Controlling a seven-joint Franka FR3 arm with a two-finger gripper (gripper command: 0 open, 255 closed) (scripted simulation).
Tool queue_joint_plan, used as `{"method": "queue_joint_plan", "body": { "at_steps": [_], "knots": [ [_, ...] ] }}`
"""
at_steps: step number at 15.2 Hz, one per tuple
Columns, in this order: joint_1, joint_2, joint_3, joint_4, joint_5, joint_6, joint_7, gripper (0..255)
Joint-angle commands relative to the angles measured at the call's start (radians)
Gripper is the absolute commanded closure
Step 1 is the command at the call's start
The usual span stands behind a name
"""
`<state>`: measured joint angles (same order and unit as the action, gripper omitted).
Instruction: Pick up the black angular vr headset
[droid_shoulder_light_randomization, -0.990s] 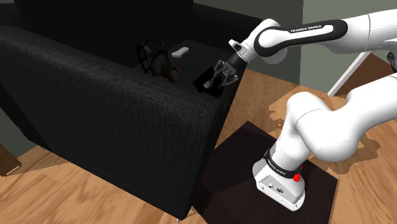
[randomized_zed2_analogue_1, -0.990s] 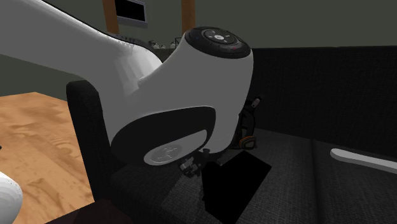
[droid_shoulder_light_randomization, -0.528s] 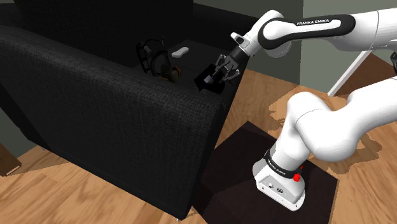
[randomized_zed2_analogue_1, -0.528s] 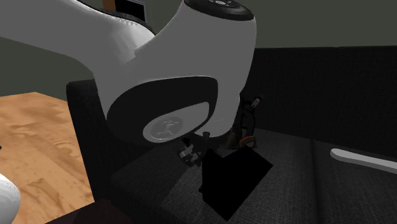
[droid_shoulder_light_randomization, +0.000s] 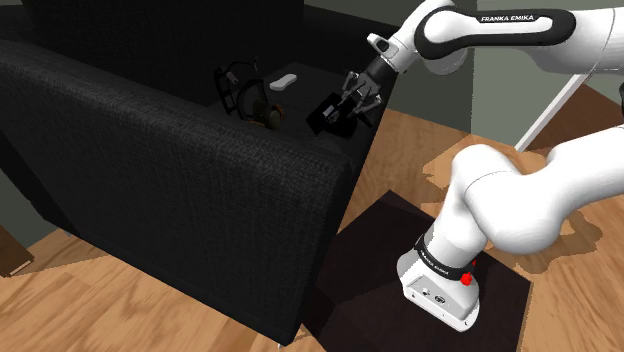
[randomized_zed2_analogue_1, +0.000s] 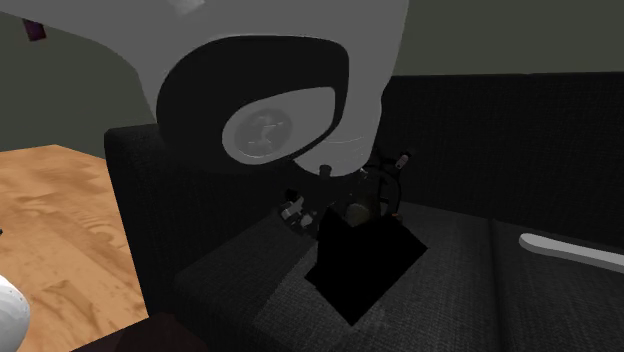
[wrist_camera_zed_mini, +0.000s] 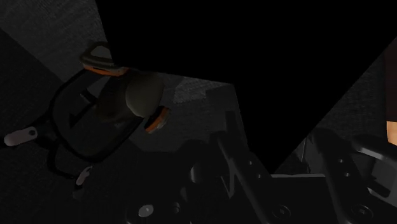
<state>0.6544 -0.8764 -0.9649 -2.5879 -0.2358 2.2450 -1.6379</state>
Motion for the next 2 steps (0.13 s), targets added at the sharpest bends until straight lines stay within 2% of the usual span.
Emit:
{"method": "queue_joint_plan", "body": {
  "at_steps": [1, 2],
  "knots": [
    [-0.004, -0.006, 0.013, 0.01, 0.003, -0.017, 0.006, 255],
    [-0.004, -0.006, 0.013, 0.01, 0.003, -0.017, 0.006, 255]
  ]
}}
